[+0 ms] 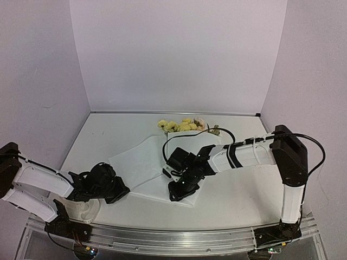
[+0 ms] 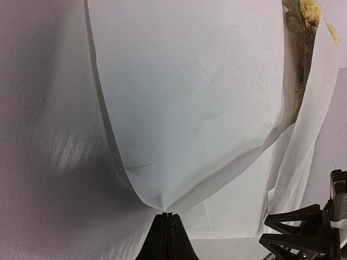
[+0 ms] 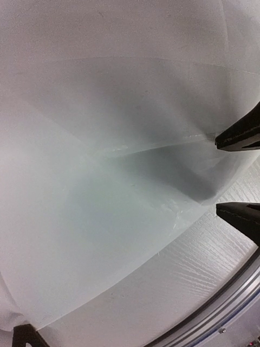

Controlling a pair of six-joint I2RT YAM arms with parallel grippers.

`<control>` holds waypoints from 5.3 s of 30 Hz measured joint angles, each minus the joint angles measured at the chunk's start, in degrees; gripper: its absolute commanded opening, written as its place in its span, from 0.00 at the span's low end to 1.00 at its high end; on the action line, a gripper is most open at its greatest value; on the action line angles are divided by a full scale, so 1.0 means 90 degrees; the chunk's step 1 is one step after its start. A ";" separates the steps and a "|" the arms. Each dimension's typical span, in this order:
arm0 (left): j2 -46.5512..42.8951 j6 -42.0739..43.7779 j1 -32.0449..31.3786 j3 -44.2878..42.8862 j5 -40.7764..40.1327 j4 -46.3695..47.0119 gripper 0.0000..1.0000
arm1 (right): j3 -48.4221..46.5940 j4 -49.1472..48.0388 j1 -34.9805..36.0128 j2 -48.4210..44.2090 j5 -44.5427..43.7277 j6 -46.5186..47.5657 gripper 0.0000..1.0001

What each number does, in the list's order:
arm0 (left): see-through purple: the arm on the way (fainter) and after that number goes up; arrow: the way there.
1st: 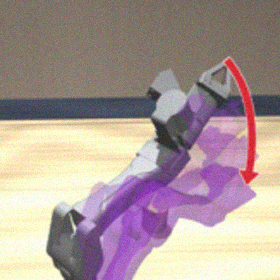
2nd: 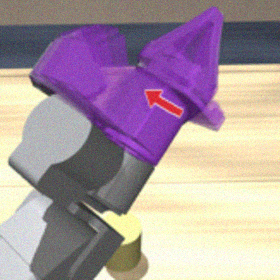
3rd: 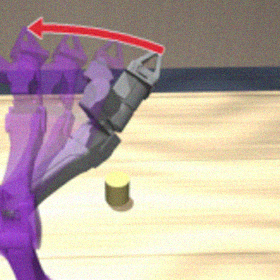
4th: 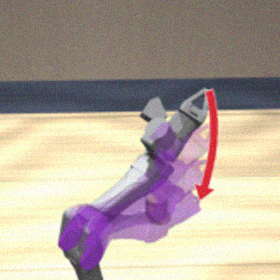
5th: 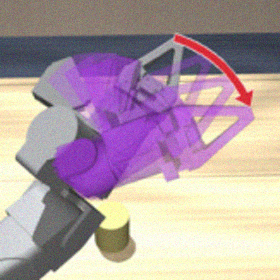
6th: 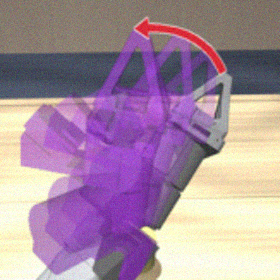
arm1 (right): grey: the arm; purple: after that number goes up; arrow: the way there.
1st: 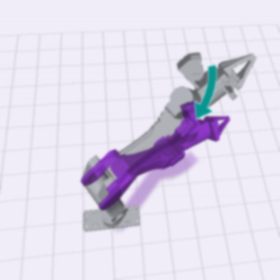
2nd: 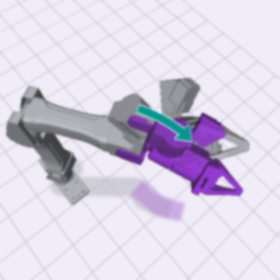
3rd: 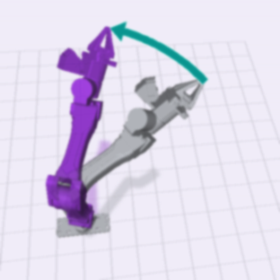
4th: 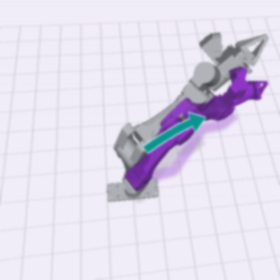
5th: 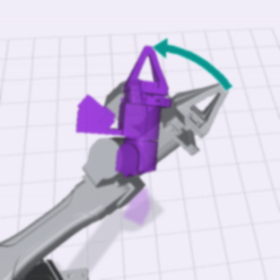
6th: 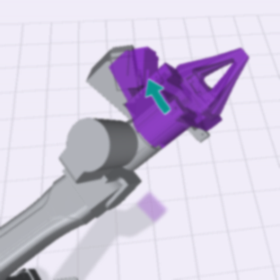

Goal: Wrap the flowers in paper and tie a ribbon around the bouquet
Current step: Fold the 2/3-folded wrapping paper at the center of the board, then pass from the left arm to the right

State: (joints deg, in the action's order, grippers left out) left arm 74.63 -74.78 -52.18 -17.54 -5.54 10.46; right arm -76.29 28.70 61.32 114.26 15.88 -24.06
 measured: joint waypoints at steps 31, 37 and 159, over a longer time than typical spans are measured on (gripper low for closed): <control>-0.0405 0.0249 -0.0053 -0.0001 -0.0005 -0.0176 0.00 | -0.0957 -0.0271 0.0187 0.0918 0.0008 -0.0631 0.07; -0.0762 0.0746 -0.0200 -0.0270 -0.0025 -0.0336 0.00 | -0.0957 -0.0283 0.0211 0.0920 -0.0065 -0.0663 0.08; 0.3437 0.4381 -0.1001 -0.5059 0.2511 -0.1421 0.00 | 0.2710 -0.2189 -0.1939 -0.2906 -0.0891 -0.2708 0.66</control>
State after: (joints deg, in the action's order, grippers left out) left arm 105.56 -35.35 -61.19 -63.07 17.06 -2.33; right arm -51.90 9.00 43.87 88.10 7.86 -48.43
